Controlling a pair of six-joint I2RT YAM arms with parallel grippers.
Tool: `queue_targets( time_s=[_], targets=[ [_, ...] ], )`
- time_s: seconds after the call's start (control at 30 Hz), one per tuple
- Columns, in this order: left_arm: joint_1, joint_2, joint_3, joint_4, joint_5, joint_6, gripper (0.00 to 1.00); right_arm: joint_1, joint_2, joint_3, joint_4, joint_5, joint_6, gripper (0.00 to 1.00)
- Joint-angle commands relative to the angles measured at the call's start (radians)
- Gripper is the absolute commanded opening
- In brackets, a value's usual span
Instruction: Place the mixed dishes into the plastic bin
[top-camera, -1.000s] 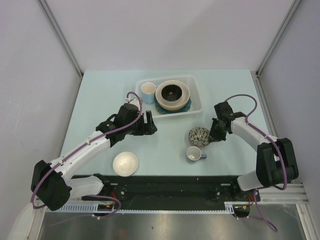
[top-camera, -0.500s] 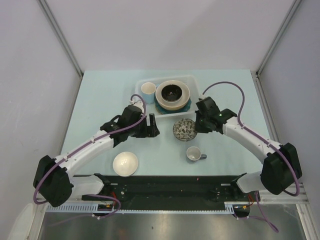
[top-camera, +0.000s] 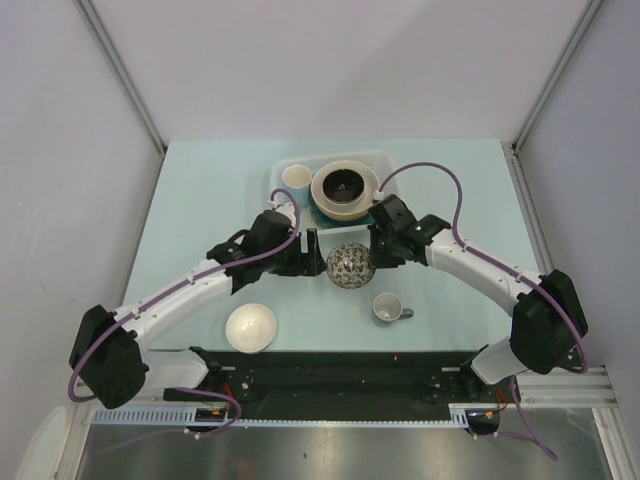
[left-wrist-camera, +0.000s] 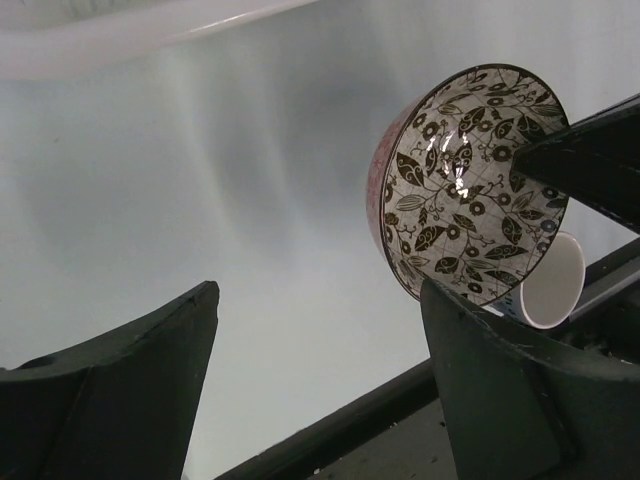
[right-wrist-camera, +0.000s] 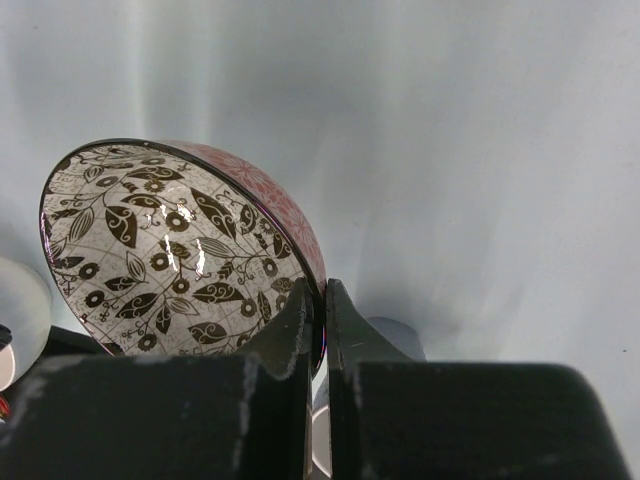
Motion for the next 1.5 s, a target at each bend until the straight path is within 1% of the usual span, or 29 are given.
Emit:
queue_targets(
  time_s=[0.0, 0.17, 0.27, 0.33, 0.37, 0.4, 0.47, 0.5, 0.53, 0.57, 0.67, 0.7, 0.73, 0.8, 0.87, 0.9, 0.93, 1.0, 1.03, 1.13, 1.17, 1.23, 1.27, 1.3, 1.4, 1.47],
  targets=[
    [-0.01, 0.045, 0.056, 0.023, 0.032, -0.003, 0.86, 0.01, -0.005, 0.069, 0.047, -0.025, 0.024, 0.0],
    [-0.027, 0.112, 0.098, 0.018, 0.049, 0.017, 0.84, 0.048, 0.021, 0.099, 0.06, -0.033, 0.033, 0.0],
    [-0.039, 0.14, 0.121, 0.013, 0.038, 0.025, 0.8, 0.068, 0.036, 0.115, 0.069, -0.037, 0.042, 0.0],
    [-0.043, 0.151, 0.13, 0.013, 0.029, 0.027, 0.75, 0.083, 0.044, 0.122, 0.067, -0.033, 0.044, 0.0],
    [-0.043, 0.151, 0.128, 0.019, 0.027, 0.028, 0.69, 0.088, 0.046, 0.13, 0.067, -0.033, 0.045, 0.0],
    [-0.043, 0.149, 0.125, 0.024, 0.026, 0.03, 0.6, 0.094, 0.052, 0.133, 0.069, -0.034, 0.045, 0.0],
    [-0.043, 0.151, 0.124, 0.03, 0.026, 0.03, 0.56, 0.1, 0.055, 0.144, 0.072, -0.034, 0.045, 0.0],
    [-0.043, 0.149, 0.122, 0.033, 0.029, 0.028, 0.52, 0.103, 0.059, 0.148, 0.07, -0.033, 0.045, 0.0],
    [-0.043, 0.151, 0.122, 0.033, 0.027, 0.028, 0.51, 0.105, 0.061, 0.152, 0.07, -0.031, 0.042, 0.0],
    [-0.043, 0.146, 0.122, 0.032, 0.027, 0.03, 0.52, 0.107, 0.064, 0.155, 0.069, -0.028, 0.042, 0.0],
    [-0.043, 0.11, 0.124, 0.029, -0.003, 0.034, 0.63, 0.102, 0.069, 0.171, 0.054, -0.011, 0.034, 0.0],
    [-0.043, 0.087, 0.127, 0.021, -0.038, 0.028, 0.7, 0.102, 0.069, 0.182, 0.05, -0.004, 0.027, 0.0],
    [-0.041, 0.042, 0.133, 0.017, -0.075, 0.024, 0.73, 0.091, 0.064, 0.19, 0.047, 0.002, 0.022, 0.0],
    [-0.041, -0.01, 0.163, 0.001, -0.149, 0.025, 0.78, 0.074, 0.058, 0.207, 0.038, 0.001, 0.005, 0.0],
    [-0.039, -0.065, 0.194, -0.013, -0.206, 0.031, 0.8, 0.045, 0.059, 0.262, 0.021, 0.007, -0.013, 0.0],
    [-0.038, -0.076, 0.225, -0.032, -0.232, 0.037, 0.84, 0.036, 0.062, 0.288, 0.015, 0.009, -0.025, 0.0],
    [-0.036, -0.087, 0.242, -0.043, -0.285, 0.04, 0.84, 0.028, 0.07, 0.341, 0.007, 0.019, -0.047, 0.0],
    [-0.029, -0.099, 0.269, -0.069, -0.324, 0.056, 0.85, 0.001, 0.114, 0.41, -0.026, 0.041, -0.082, 0.0],
    [-0.024, -0.101, 0.274, -0.077, -0.348, 0.059, 0.86, -0.01, 0.142, 0.494, -0.058, 0.047, -0.119, 0.0],
    [-0.004, -0.101, 0.27, -0.103, -0.339, 0.054, 0.86, -0.07, 0.269, 0.642, -0.129, 0.055, -0.18, 0.0],
    [0.0, -0.099, 0.263, -0.108, -0.333, 0.05, 0.86, -0.1, 0.338, 0.738, -0.147, 0.05, -0.189, 0.0],
    [0.005, -0.107, 0.244, -0.12, -0.323, 0.037, 0.87, -0.131, 0.398, 0.832, -0.181, 0.022, -0.208, 0.0],
    [0.005, -0.113, 0.236, -0.125, -0.322, 0.027, 0.87, -0.148, 0.432, 0.912, -0.19, 0.018, -0.222, 0.0],
    [0.007, -0.127, 0.216, -0.131, -0.322, 0.019, 0.86, -0.177, 0.488, 0.946, -0.198, 0.007, -0.226, 0.0],
    [0.016, -0.151, 0.179, -0.137, -0.326, 0.001, 0.86, -0.232, 0.593, 1.067, -0.229, -0.028, -0.236, 0.0],
    [0.034, -0.17, 0.159, -0.143, -0.304, -0.018, 0.87, -0.251, 0.634, 1.118, -0.252, -0.042, -0.237, 0.0]
  ],
)
